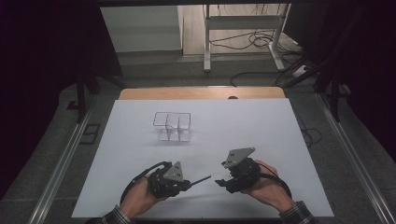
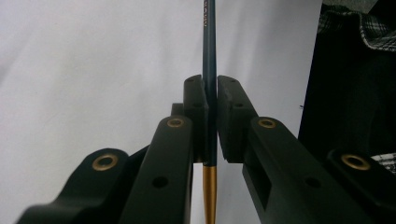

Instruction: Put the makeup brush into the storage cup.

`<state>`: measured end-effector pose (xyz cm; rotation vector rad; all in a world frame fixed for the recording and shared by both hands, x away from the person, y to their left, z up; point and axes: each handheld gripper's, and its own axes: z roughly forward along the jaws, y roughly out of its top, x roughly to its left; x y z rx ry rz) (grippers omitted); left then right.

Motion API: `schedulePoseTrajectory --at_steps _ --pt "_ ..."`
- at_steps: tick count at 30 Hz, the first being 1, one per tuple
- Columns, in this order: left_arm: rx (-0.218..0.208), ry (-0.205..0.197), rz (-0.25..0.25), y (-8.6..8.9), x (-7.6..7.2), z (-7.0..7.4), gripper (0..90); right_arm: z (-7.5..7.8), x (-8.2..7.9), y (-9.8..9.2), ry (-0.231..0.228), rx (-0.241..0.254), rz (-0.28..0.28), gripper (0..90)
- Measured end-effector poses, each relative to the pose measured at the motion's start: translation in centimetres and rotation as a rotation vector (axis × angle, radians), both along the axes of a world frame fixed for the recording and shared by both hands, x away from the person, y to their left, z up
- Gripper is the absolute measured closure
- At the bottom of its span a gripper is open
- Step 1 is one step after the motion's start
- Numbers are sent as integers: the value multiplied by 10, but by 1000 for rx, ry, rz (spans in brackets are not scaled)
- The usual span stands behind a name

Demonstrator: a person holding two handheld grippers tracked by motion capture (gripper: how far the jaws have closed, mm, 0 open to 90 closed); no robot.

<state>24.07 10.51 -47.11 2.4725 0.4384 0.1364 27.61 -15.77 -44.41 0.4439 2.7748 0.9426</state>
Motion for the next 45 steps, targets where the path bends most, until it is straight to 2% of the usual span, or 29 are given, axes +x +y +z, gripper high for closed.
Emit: schedulePoseTrajectory --at_steps 21,32,39,43,45 --pt "8 0 -16 -3 -1 -1 838 -13 3 39 25 -57 134 522" --pt "20 -2 -35 -4 -2 -2 838 -21 1 58 25 -116 248 660" --pt "34 -8 -46 -4 -2 -2 835 -24 1 62 18 -142 304 743" --pt "-3 -17 -14 -1 0 -1 795 -25 0 61 56 -138 358 843" --pt "-30 -14 1 2 1 0 794 -26 -2 59 61 -125 349 847"
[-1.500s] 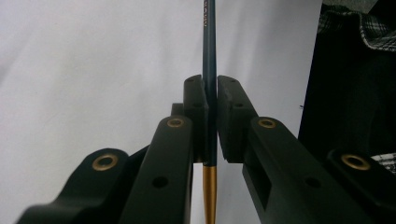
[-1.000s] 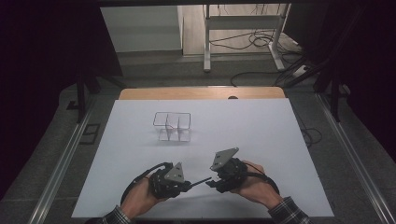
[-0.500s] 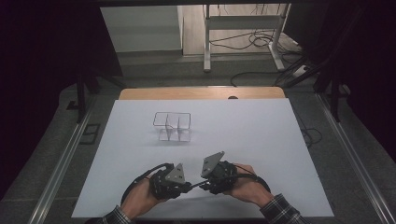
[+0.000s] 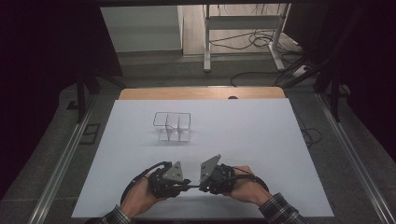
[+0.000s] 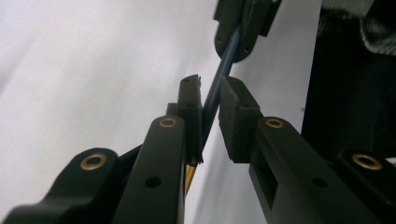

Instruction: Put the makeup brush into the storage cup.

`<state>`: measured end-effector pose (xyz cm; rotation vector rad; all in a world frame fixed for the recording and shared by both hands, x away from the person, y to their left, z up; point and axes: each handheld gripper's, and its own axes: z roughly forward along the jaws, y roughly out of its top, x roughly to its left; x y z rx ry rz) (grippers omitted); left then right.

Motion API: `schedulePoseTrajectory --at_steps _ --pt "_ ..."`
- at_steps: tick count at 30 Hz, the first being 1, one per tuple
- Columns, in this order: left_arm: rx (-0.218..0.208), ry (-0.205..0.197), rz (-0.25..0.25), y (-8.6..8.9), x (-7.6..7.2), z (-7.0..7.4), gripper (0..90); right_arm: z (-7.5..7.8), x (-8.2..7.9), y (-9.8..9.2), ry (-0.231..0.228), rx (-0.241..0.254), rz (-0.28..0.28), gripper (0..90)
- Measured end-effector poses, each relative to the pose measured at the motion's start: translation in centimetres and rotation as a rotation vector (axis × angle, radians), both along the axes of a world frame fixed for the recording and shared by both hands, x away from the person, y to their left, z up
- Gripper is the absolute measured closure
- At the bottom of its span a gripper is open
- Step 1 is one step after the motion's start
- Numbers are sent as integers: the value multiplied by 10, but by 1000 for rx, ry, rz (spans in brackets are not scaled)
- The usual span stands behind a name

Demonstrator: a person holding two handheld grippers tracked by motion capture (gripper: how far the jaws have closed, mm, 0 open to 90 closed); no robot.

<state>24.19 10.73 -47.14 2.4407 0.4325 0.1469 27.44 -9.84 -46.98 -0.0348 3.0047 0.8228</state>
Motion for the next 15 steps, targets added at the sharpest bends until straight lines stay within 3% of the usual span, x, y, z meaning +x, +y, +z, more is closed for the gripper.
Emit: schedulePoseTrajectory --at_steps 9,15 --pt "-46 -42 77 9 1 4 548 4 4 -13 -3 38 -86 848" --pt "-106 -51 152 19 3 7 372 6 6 -22 -12 55 -144 848"
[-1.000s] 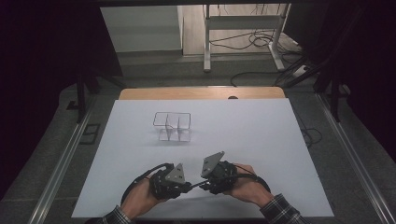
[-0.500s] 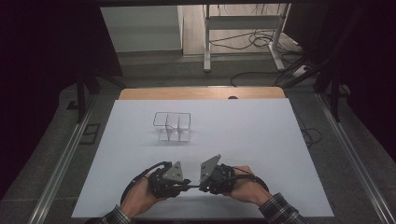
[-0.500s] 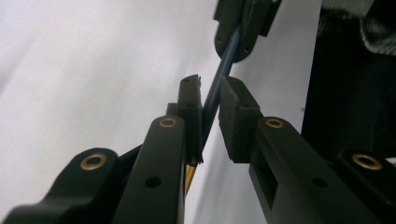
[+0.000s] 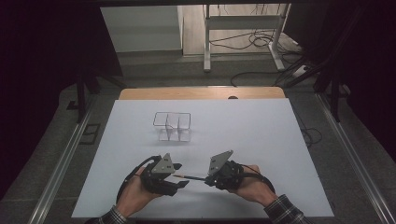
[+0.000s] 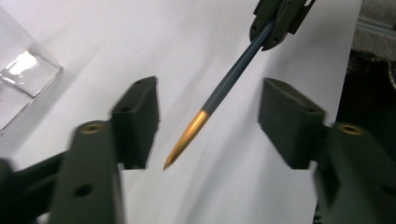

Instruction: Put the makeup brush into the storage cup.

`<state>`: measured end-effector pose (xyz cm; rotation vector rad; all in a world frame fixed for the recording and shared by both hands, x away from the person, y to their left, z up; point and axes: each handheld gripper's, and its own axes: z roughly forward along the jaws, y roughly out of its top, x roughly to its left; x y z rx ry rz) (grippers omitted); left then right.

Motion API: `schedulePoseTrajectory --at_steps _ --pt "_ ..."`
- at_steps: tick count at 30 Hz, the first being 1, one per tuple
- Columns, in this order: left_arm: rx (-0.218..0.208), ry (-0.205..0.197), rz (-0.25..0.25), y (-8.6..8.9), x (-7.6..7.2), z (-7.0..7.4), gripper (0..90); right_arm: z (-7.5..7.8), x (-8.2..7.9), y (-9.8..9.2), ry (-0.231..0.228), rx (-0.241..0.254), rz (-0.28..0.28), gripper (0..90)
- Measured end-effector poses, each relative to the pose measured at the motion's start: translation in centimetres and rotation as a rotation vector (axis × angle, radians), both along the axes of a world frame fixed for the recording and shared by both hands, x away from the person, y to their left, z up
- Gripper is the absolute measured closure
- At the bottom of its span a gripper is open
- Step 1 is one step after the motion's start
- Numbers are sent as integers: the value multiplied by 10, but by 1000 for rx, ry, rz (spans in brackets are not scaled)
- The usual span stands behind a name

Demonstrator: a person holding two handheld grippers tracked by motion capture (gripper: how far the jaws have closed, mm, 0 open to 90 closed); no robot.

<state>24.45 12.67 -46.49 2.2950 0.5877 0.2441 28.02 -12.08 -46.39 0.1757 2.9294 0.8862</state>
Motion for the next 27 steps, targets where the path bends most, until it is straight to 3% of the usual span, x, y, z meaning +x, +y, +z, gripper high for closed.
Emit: schedulePoseTrajectory --at_steps 9,18,27 --pt "-10 -11 63 8 -2 0 158 2 0 -7 -25 3 -40 848" --pt "-71 40 135 19 5 0 16 5 -3 -19 -27 32 -99 848" --pt "-101 66 156 22 6 2 33 10 -4 -34 -40 68 -168 848"
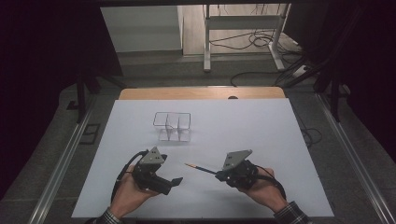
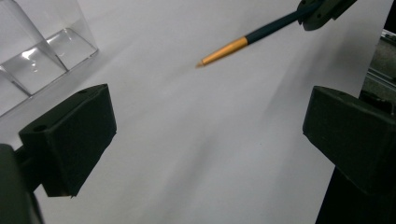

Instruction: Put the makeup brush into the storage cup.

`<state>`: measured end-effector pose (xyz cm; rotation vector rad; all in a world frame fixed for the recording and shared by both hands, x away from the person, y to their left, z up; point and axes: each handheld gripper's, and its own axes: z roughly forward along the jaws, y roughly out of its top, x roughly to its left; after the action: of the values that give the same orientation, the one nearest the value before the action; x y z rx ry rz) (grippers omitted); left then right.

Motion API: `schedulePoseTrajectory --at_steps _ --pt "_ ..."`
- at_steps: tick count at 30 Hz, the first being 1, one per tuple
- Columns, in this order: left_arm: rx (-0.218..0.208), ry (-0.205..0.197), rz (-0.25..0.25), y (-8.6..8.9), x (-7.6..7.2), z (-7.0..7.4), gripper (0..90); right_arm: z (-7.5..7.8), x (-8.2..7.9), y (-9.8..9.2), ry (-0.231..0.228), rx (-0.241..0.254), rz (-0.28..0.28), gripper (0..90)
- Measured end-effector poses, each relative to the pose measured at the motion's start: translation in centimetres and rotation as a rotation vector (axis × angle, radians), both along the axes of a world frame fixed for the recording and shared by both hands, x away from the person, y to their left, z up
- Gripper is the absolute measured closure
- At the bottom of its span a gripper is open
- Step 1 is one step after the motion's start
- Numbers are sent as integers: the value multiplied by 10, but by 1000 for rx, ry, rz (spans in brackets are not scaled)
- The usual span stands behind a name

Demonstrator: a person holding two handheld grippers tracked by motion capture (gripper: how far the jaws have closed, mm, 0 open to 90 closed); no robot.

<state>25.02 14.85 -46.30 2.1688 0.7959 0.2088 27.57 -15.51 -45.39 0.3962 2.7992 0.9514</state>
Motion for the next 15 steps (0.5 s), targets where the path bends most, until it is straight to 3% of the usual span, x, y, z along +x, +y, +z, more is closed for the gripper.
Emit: schedulePoseTrajectory --at_steps 8,15 --pt "-45 23 -8 0 0 1 46 5 -5 -14 -20 43 -46 848" --pt "-79 18 -21 -2 -1 3 65 9 -11 -25 -38 99 -84 848"
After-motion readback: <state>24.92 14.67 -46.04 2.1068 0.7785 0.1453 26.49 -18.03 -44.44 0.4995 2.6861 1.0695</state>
